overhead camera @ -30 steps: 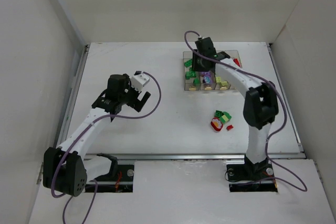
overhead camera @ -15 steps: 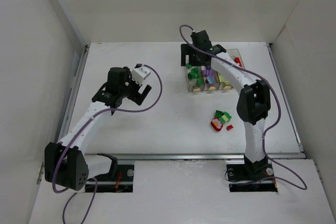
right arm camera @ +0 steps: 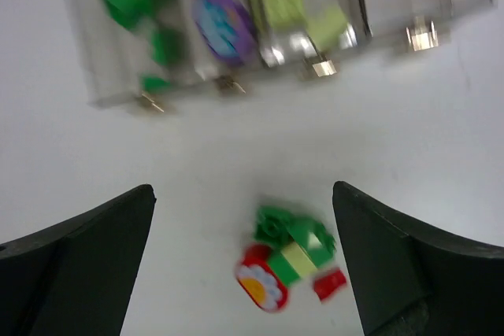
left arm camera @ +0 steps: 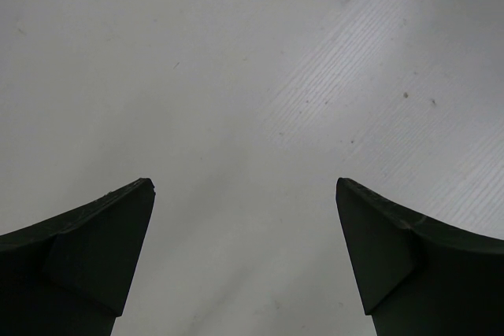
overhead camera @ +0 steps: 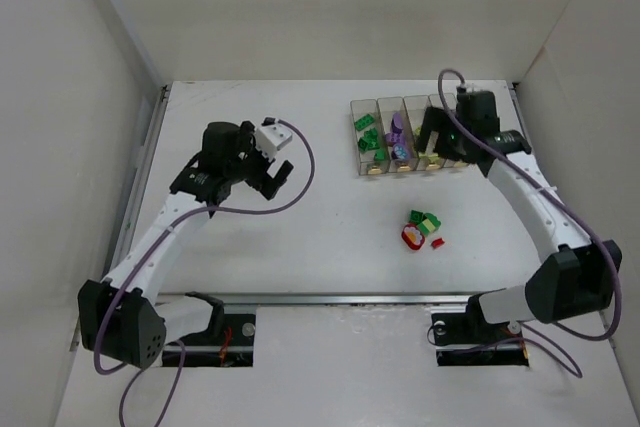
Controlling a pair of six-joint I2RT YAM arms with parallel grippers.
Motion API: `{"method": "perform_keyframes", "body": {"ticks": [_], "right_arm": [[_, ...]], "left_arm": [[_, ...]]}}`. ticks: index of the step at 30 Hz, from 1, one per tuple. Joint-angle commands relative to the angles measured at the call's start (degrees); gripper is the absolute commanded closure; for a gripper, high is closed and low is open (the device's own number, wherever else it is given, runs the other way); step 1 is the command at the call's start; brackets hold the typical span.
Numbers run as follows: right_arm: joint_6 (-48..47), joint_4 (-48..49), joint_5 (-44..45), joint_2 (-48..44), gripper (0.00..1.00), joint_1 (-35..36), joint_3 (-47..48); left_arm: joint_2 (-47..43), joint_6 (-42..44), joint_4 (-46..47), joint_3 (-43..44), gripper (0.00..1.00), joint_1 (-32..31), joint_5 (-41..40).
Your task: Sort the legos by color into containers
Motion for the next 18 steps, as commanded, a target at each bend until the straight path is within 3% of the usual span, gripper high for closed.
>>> {"method": "perform_keyframes", "body": {"ticks": [1, 9, 18], "right_arm": [[-1.37, -4.6, 1.64, -1.98, 0.0, -0.64, -12.16], [-6.02, -1.26, -4.25, 3.26, 0.0, -1.88, -17.37], [-15.6, -2.13, -4.25, 14.68, 0.01, -0.12, -9.47]], "left_arm": [[2.95, 1.94, -2.57, 5.19, 0.0, -3.11, 3.17], [16.12, 4.15, -3.02, 14.86, 0.0, -15.32, 3.17], [18.07, -2.53, -0.2, 15.05, 0.0, -15.86, 2.65]]}}
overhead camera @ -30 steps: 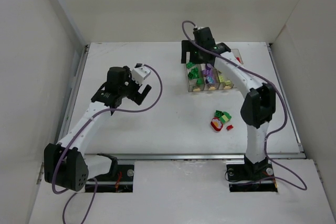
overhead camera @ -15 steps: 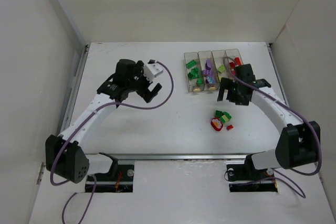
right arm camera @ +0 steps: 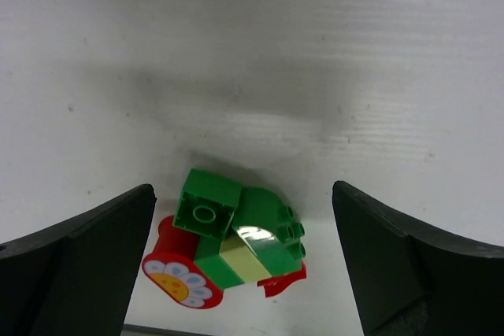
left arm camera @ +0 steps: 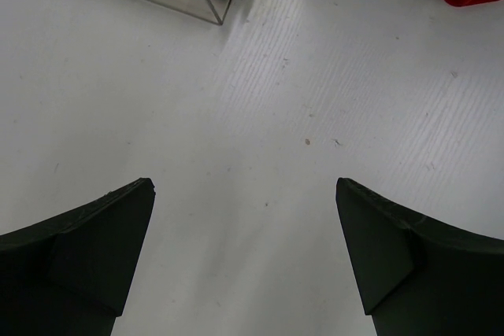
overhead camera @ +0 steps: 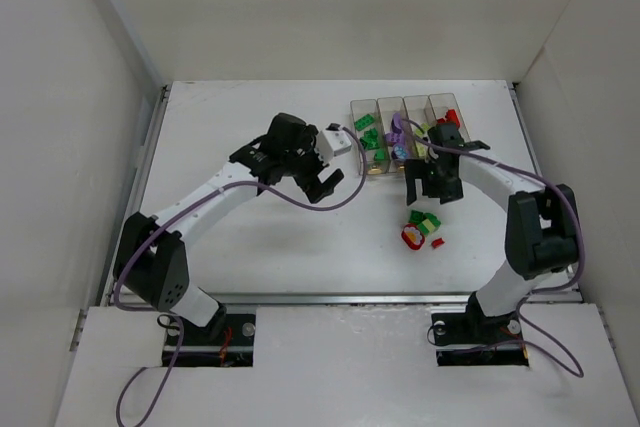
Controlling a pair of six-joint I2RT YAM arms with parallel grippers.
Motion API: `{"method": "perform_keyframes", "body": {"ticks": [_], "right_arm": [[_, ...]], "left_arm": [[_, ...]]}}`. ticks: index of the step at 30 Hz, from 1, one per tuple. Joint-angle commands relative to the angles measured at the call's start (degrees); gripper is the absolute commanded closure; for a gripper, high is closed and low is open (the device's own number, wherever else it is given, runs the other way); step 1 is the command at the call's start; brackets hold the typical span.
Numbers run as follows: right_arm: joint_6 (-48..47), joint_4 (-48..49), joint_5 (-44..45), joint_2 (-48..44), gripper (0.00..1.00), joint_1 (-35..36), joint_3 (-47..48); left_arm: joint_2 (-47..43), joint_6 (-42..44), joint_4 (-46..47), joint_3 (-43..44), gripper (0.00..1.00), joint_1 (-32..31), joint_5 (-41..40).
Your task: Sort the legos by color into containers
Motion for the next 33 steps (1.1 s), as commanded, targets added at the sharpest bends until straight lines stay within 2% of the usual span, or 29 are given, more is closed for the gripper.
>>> {"method": "perform_keyframes", "body": {"ticks": [1, 10, 15, 16, 19, 24, 33], "right_arm": [[-4.74, 1.54, -1.16, 2.41, 0.01, 0.97, 4.49], [-4.93, 2.15, -2.75, 7.34, 0.19, 5.62, 4.85], [0.68, 0.22, 0.15, 7.95, 0.2, 6.95, 4.32], [1.48, 0.22, 0.15, 7.95, 0.25, 6.95, 3.36], [4.82, 0.75, 1.02, 5.67, 0.29, 7.56, 1.07], [7.72, -1.18, 3.67, 3.47, 0.29, 8.8, -0.95], [11.77, -2.41, 5.69, 1.1, 0.43, 11.69, -2.63]], "left_arm": [[-1.31, -2.26, 1.83, 2.17, 0.0, 0.29, -0.15], [-4.74, -2.26, 1.3, -1.25, 0.0, 0.29, -3.66], [-7.11, -1.11, 1.3, -3.19, 0.0, 0.29, -4.2], [-7.72, -0.5, 1.3, -3.88, 0.0, 0.29, -4.2], [-9.13, 0.11, 1.92, -5.29, 0.0, 0.29, -4.2], [-10.89, 0.12, 3.06, -7.84, 0.0, 0.29, -4.2], [-13.79, 0.12, 4.29, -10.92, 0.0, 0.29, -4.73]]}}
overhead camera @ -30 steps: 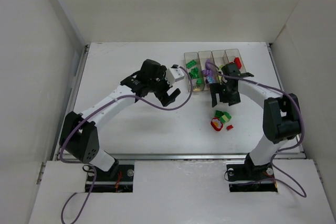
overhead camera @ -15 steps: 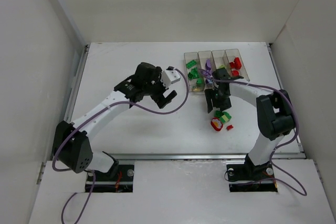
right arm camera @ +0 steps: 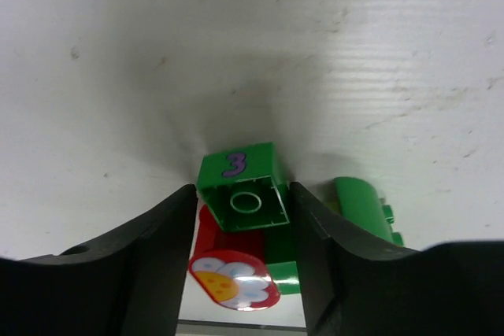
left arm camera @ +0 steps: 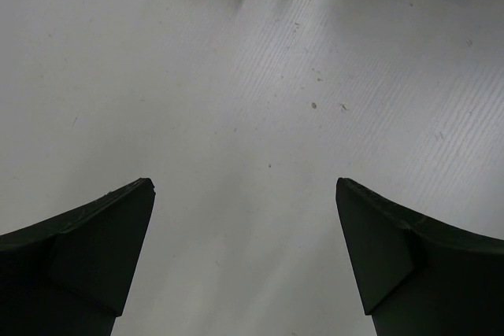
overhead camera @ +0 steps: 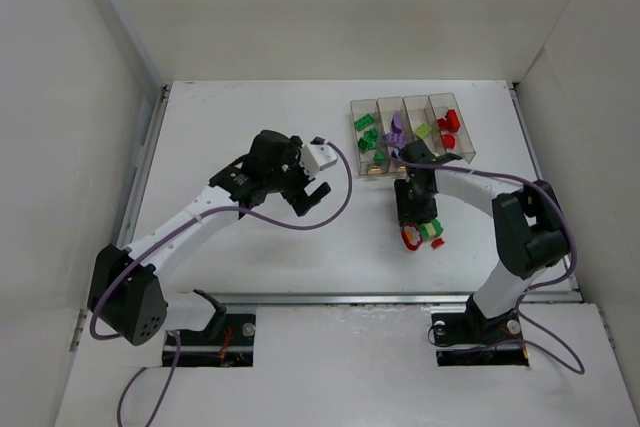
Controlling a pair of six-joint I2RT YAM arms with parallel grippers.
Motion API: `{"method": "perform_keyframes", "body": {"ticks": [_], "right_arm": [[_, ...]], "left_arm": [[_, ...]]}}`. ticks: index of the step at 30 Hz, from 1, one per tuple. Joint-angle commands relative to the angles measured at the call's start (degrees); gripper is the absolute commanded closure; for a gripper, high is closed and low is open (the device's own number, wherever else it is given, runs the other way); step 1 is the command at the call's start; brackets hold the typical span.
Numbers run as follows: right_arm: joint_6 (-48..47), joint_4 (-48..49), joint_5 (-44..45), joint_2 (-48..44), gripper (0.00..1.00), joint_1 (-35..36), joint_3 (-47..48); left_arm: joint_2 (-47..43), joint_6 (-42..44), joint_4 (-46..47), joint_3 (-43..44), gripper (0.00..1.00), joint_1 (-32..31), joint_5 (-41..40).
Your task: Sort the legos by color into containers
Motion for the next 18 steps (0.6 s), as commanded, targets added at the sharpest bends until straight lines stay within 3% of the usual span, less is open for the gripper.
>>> {"method": "perform_keyframes", "body": {"ticks": [1, 3, 7, 14, 18], "right_arm": [[2.92, -1.41, 1.82, -3.42, 0.45, 1.73, -0.18], [2.92, -0.89, 2.35, -3.43, 0.52, 1.73, -0.71], [2.92, 0.43, 2.35, -3.43, 0.82, 1.73, -0.71], [1.79, 0.96, 3.05, -5.71, 0.98, 2.96, 6.67], [0.37, 1.49, 2.43, -9.4, 0.99, 4.8, 11.85]], "left_arm": [[-3.21, 0.47, 2.02, -0.98, 0.0, 0.1, 0.0], [-3.22, 0.47, 2.02, -0.98, 0.0, 0.1, 0.0], [-3.75, -0.05, 2.02, -1.51, 0.0, 0.1, 0.0], [-3.75, -0.06, 2.02, -0.45, 0.0, 0.1, -0.53], [-3.75, -1.28, 2.55, -1.15, 0.0, 0.1, -1.15]]}}
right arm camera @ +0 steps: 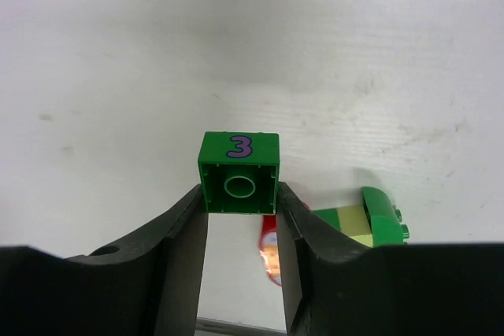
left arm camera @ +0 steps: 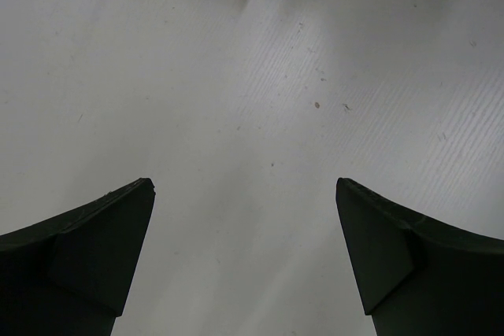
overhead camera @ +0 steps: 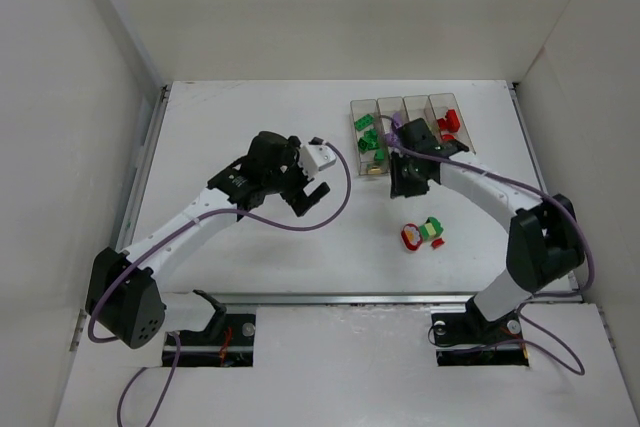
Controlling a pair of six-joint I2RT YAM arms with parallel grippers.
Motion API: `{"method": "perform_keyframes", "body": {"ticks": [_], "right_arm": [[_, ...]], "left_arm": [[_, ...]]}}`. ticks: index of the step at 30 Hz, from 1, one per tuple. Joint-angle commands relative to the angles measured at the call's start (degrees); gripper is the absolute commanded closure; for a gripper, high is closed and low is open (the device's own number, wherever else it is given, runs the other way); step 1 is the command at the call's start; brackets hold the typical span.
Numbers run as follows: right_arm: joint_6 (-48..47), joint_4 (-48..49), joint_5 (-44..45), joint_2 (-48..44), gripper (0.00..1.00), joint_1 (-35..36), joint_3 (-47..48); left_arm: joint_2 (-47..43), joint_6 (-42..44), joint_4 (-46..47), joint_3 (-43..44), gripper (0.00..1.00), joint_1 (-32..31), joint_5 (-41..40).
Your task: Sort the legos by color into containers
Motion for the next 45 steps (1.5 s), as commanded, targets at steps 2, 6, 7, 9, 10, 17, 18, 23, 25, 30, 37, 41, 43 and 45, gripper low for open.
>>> {"method": "perform_keyframes", "body": {"ticks": [2, 6, 7, 9, 10, 17, 18, 23, 25, 30, 37, 41, 43, 45], "right_arm": [[-1.24, 4.48, 1.32, -5.43, 1.0, 1.57, 9.05], [-2.55, 8.71, 5.27, 1.67, 0.98, 1.57, 17.13], [-3.26, 9.41, 7.11, 3.86, 0.95, 1.57, 18.89], [-5.46, 10.12, 6.51, 10.63, 0.92, 1.04, 24.25], [-5.46, 10.12, 6.51, 12.74, 0.92, 1.04, 26.09], [-6.78, 9.42, 5.28, 23.83, 0.92, -0.01, 35.33], [-6.78, 8.81, 5.28, 24.62, 0.94, -0.01, 35.86], [-0.21, 10.38, 4.5, 26.39, 1.0, -0.01, 34.03], [2.7, 10.99, 3.09, 26.91, 1.0, -0.01, 32.89], [12.97, 15.13, -1.4, 28.22, 1.0, -0.01, 29.54], [17.39, 16.54, -1.31, 30.86, 1.0, -0.01, 32.08], [16.86, 16.01, -0.08, 30.35, 0.83, -0.54, 32.09], [16.86, 16.01, -0.08, 30.34, 0.78, -0.54, 32.7], [18.44, 16.53, -0.08, 30.34, 0.72, -0.54, 33.4]], "left_arm": [[-2.24, -1.75, 1.89, 0.09, 0.0, 0.1, -1.15], [0.39, -2.27, 1.36, 1.32, 0.0, 0.1, -1.67], [0.92, -2.28, 1.36, 1.84, 0.0, 0.1, -2.37], [0.93, -2.28, 0.84, 2.46, 0.0, 0.1, -4.48], [1.45, -2.28, 0.84, 3.25, 0.0, 0.1, -5.19], [1.98, -3.68, -0.04, 2.73, 0.0, 1.33, -7.04], [1.98, -3.69, -0.04, 2.73, 0.0, 1.93, -7.04], [1.98, -3.08, -0.04, 2.73, 0.0, 1.94, -7.04], [1.98, -2.54, -0.04, 2.73, 0.0, 1.94, -7.56], [1.98, -1.23, 1.88, 1.67, 0.0, 2.47, -8.7], [0.84, -0.08, 1.36, 1.15, 0.0, 3.0, -9.24], [0.84, -0.08, 1.36, 1.15, 0.0, 3.0, -9.24], [0.84, -0.08, 1.36, 1.15, 0.0, 3.0, -9.24], [0.84, -0.08, 1.36, 1.15, 0.0, 3.0, -9.24]]}}
